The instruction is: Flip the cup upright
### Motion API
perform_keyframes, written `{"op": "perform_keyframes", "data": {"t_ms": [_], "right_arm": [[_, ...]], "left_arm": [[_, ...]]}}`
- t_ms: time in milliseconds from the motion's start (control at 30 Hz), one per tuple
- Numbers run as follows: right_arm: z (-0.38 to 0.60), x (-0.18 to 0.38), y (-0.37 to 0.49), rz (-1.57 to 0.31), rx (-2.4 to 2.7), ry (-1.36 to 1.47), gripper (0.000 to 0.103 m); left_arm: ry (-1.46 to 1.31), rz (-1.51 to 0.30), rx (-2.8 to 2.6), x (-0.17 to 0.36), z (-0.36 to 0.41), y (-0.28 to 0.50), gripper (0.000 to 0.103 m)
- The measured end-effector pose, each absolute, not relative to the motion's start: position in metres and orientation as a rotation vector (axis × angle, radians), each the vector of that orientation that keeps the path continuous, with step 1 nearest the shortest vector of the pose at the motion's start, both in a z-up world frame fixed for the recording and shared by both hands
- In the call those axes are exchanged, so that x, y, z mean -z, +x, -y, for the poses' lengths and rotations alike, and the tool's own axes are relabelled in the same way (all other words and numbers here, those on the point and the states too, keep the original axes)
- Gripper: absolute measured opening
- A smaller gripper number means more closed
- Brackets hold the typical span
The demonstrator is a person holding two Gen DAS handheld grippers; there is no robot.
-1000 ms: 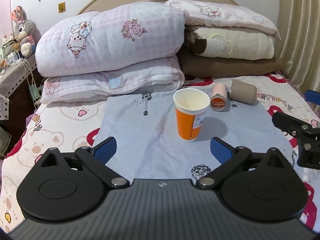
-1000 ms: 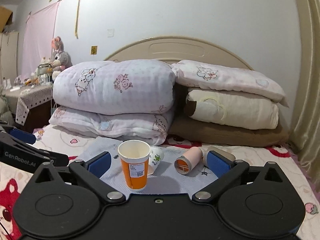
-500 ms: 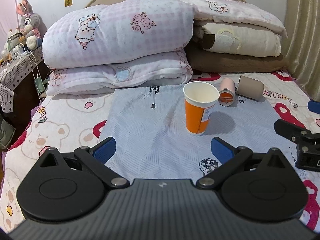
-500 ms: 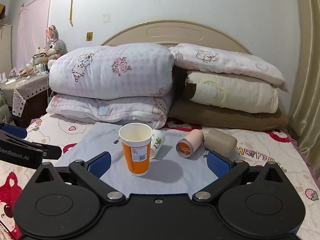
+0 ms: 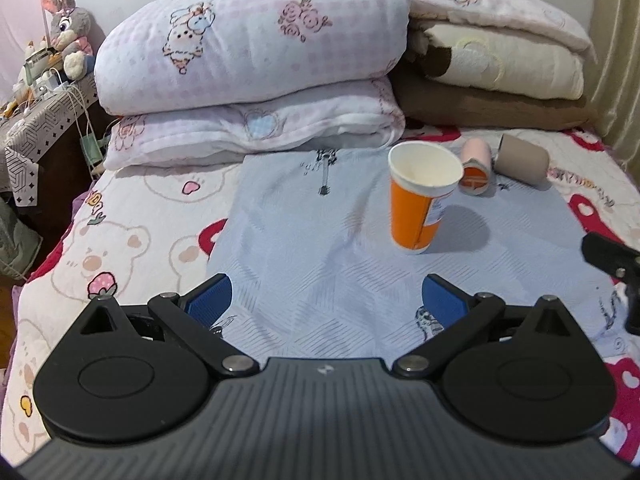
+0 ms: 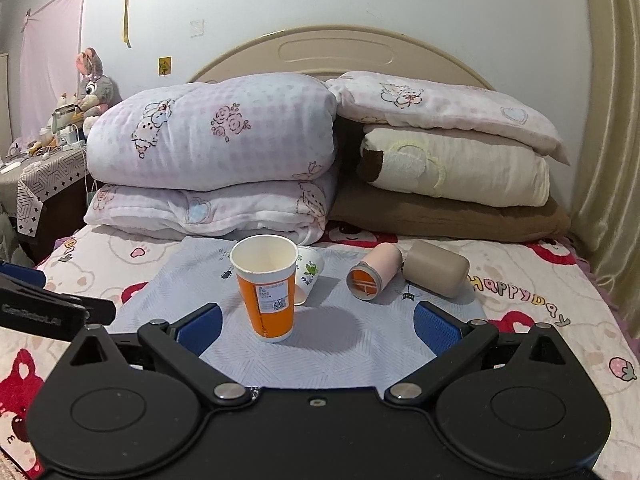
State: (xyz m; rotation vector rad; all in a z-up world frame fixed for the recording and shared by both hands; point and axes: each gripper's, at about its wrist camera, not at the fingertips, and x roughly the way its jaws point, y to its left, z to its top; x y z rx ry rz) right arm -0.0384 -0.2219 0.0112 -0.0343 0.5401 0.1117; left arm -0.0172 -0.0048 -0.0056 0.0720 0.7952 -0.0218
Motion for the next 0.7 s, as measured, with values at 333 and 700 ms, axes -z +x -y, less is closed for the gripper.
{"op": "perform_keyframes", "data": {"t_ms": [333, 700], "right_arm": [[0.2223, -0.0108, -0.0404, -0.532, -0.106, -0.040, 0.103], [0.2230, -0.0109, -0.0396, -0.531, -0.088, -0.041, 0.103]], "left_arm": [[0.073, -0.780, 0.002, 0.0077, 0.0046, -0.0144, 0.103], [0.089, -0.789, -0.024, 0.0091, 0.0027, -0.0129, 0.103]]}}
